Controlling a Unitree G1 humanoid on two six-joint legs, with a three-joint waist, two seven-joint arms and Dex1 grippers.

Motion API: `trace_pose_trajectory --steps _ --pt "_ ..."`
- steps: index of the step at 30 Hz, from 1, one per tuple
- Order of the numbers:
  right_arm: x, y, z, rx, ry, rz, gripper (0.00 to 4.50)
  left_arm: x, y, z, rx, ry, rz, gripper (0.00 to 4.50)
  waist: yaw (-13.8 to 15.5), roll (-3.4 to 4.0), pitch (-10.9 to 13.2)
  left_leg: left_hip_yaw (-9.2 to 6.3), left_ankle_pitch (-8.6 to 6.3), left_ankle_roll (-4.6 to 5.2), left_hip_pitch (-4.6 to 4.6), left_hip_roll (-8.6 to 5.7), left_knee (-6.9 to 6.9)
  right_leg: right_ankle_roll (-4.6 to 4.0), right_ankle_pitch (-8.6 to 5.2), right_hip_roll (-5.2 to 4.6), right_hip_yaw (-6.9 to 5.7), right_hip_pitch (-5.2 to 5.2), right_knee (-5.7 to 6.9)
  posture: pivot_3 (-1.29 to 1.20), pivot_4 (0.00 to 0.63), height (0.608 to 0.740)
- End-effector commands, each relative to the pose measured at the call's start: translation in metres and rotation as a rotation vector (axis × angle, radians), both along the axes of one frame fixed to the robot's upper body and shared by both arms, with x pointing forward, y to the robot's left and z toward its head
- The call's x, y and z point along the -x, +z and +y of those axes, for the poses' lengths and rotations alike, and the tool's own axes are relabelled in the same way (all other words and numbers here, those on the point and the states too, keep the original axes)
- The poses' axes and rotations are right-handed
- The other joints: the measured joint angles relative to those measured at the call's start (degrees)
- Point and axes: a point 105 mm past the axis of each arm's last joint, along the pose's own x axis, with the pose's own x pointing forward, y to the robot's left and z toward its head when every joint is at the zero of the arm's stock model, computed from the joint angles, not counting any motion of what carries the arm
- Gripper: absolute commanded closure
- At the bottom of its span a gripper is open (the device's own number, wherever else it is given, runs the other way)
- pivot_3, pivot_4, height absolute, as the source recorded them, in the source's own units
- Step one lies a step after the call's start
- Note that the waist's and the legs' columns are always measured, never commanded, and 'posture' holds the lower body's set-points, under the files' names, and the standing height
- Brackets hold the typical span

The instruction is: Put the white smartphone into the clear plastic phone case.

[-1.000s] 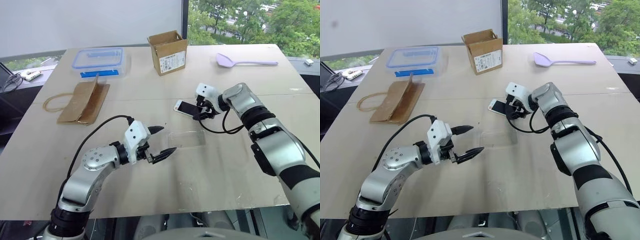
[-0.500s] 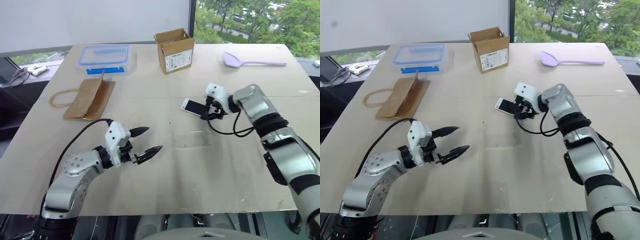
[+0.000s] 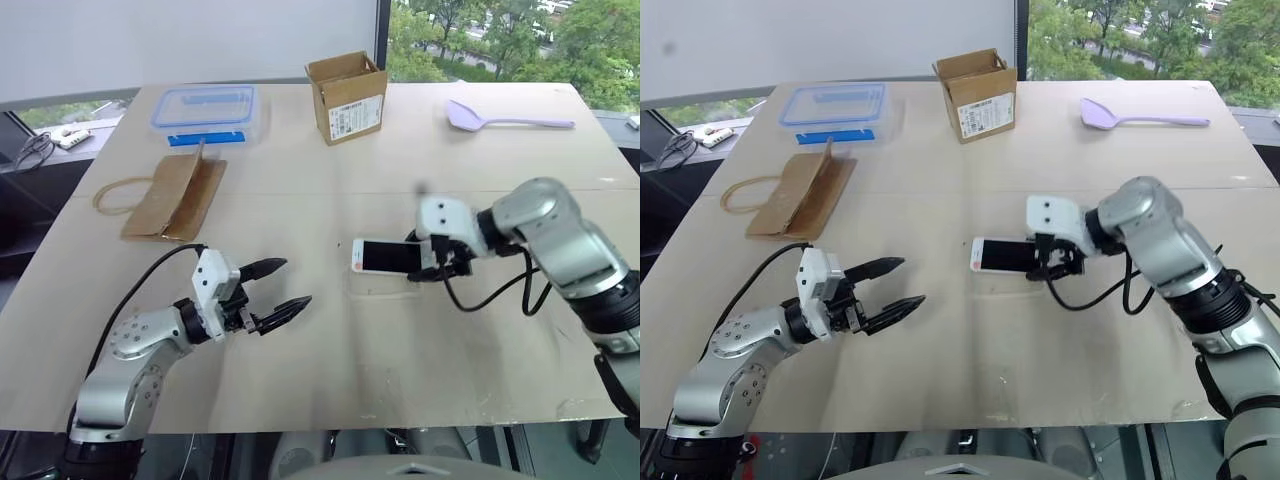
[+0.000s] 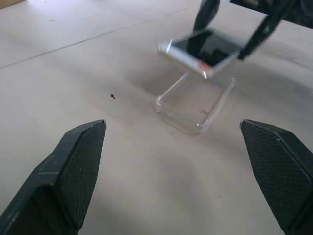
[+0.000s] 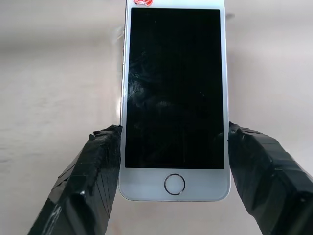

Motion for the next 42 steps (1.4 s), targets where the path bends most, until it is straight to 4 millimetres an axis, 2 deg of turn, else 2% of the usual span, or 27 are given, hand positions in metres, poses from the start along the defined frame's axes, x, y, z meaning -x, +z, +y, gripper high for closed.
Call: trace_pose_trajectory --steps 1,6,19,39,42 --pt "0.0 0.008 0.001 0.014 0.014 -0.064 1.59 0.002 0.013 -0.008 -0.014 -0.03 -0.051 0.0 0.03 -0.01 0.0 0.0 0.0 0.0 -0.01 0.0 0.01 0.0 0.0 0.0 0.0 0.0 -0.02 0.0 0.15 0.74" --pt "-0.002 -0.004 -0.006 0.1 0.049 -0.088 1.59 0.0 0.019 -0.011 -0.033 -0.044 -0.059 0.0 0.06 -0.01 0.0 0.0 0.0 -0.01 -0.02 0.0 0.01 0.0 0.0 0.01 -0.03 0.0 -0.02 0.0 0.15 0.74" --pt "-0.001 -0.014 -0.008 0.157 0.09 -0.084 1.61 0.001 0.018 -0.013 -0.038 -0.046 -0.058 0.0 0.01 -0.01 0.0 0.0 0.0 -0.01 -0.02 -0.01 0.04 0.01 0.0 0.05 -0.04 0.01 -0.01 0.0 0.15 0.74" --pt "-0.003 -0.009 0.0 0.163 0.147 -0.13 1.62 0.003 0.005 -0.01 -0.052 -0.042 -0.057 0.0 -0.05 -0.02 0.0 0.0 0.01 -0.01 0.01 0.0 0.09 0.01 0.0 0.06 -0.06 0.04 0.03 0.0 0.15 0.74" --pt "0.0 -0.004 0.003 0.135 0.16 -0.129 0.16 0.003 0.005 -0.008 -0.053 -0.039 -0.058 0.0 -0.02 -0.02 0.0 0.0 0.01 0.0 0.01 -0.01 0.09 0.01 0.0 0.06 -0.06 0.04 0.03 0.0 0.15 0.74"
